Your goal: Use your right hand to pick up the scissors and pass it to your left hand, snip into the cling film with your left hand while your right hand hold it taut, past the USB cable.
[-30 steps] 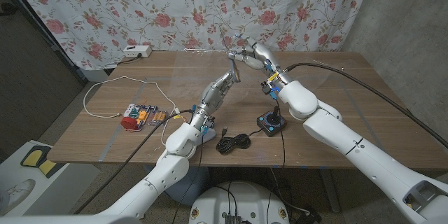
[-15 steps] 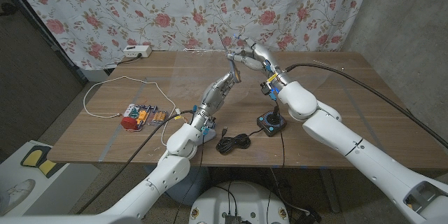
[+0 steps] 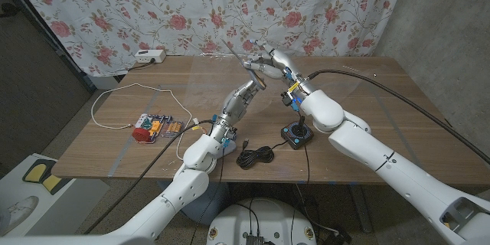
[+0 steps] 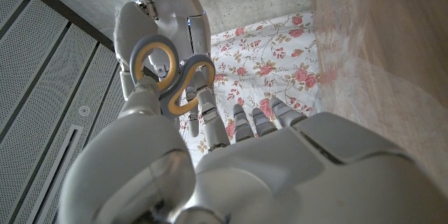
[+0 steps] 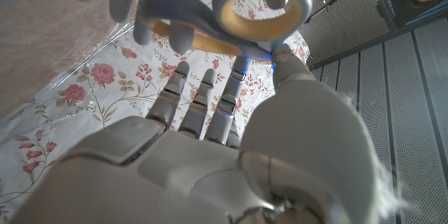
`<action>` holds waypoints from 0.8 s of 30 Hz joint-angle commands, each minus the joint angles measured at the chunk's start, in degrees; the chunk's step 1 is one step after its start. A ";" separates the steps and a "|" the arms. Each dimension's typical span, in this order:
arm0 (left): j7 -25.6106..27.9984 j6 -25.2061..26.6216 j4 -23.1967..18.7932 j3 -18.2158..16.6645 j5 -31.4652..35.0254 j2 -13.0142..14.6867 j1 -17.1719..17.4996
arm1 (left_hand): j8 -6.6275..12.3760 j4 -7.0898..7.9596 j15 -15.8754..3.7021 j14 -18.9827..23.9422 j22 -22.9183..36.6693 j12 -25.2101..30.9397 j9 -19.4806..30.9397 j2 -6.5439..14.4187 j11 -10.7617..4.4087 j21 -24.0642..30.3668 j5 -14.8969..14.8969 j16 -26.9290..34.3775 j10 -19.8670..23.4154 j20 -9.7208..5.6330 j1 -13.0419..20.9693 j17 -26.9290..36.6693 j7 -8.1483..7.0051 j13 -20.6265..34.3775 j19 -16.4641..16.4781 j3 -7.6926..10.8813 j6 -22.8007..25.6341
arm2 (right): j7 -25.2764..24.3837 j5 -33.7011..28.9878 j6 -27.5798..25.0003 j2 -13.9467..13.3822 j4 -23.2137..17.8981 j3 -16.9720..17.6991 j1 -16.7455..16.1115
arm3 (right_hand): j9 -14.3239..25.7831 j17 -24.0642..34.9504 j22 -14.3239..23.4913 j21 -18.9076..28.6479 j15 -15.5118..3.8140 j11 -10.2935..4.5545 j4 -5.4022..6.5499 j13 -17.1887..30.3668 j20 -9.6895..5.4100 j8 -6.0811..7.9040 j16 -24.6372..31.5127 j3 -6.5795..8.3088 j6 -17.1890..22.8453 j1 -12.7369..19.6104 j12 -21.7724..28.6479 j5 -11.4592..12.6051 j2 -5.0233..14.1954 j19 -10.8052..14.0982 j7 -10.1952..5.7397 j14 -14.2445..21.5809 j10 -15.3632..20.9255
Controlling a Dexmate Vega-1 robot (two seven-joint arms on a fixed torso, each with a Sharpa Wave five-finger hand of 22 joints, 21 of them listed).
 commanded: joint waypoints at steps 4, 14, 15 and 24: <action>0.82 -0.27 -0.13 0.17 1.02 0.13 0.57 | -0.02 -0.40 0.12 0.01 0.27 0.05 0.29 0.68 0.32 0.33 0.24 0.44 0.10 0.18 1.06 0.12 0.31 0.08 0.31 0.61 0.14 | -0.80 -0.04 -1.01 0.42 0.02 -0.15 0.27 | 0.10 0.30 0.07 -0.11 -5.58 -1.21 -0.04 0.25 0.15 0.23 -0.13 -0.29 0.79 0.02 0.37 0.36 0.71 -0.37 -0.16 0.21 1.00; 4.14 -1.29 -0.52 0.06 3.22 -0.74 1.46 | 0.24 -0.64 -0.08 0.84 0.27 0.27 0.31 0.78 0.22 0.51 0.02 0.71 0.74 0.11 1.61 0.12 0.50 0.07 0.87 0.67 0.92 | -1.93 0.15 -1.16 0.14 -0.90 0.82 -0.77 | 0.10 0.21 0.07 -0.16 -5.61 -1.16 0.01 0.17 0.30 0.24 -0.33 -0.23 0.97 -0.11 0.38 0.41 0.70 -0.61 -0.34 0.14 1.07; 4.51 -1.39 -0.60 0.03 3.46 -0.81 1.52 | 0.31 -0.67 -0.14 1.10 0.27 0.44 0.31 0.81 0.29 0.53 -0.02 0.78 1.19 0.08 1.71 0.12 0.55 0.07 0.96 0.68 1.14 | -1.79 0.05 -1.20 0.11 -0.89 0.69 -0.71 | 0.10 0.20 0.07 -0.15 -5.59 -1.15 -0.01 0.18 0.28 0.26 -0.34 -0.21 1.02 -0.09 0.38 0.42 0.70 -0.59 -0.37 0.16 1.04; 6.80 -1.79 -1.43 0.09 5.23 -1.08 1.73 | 0.29 -0.74 -0.45 1.83 0.30 0.50 0.33 1.06 0.28 0.64 -0.14 0.93 1.45 -0.14 2.09 0.12 0.11 0.08 1.40 0.76 1.34 | -1.45 -0.07 -1.38 0.13 -0.92 0.31 -0.59 | 0.10 0.16 0.07 -0.17 -5.61 -1.17 0.01 0.25 0.57 0.24 -0.46 -0.16 1.12 -0.17 0.42 0.50 0.74 -0.79 -0.39 0.15 0.93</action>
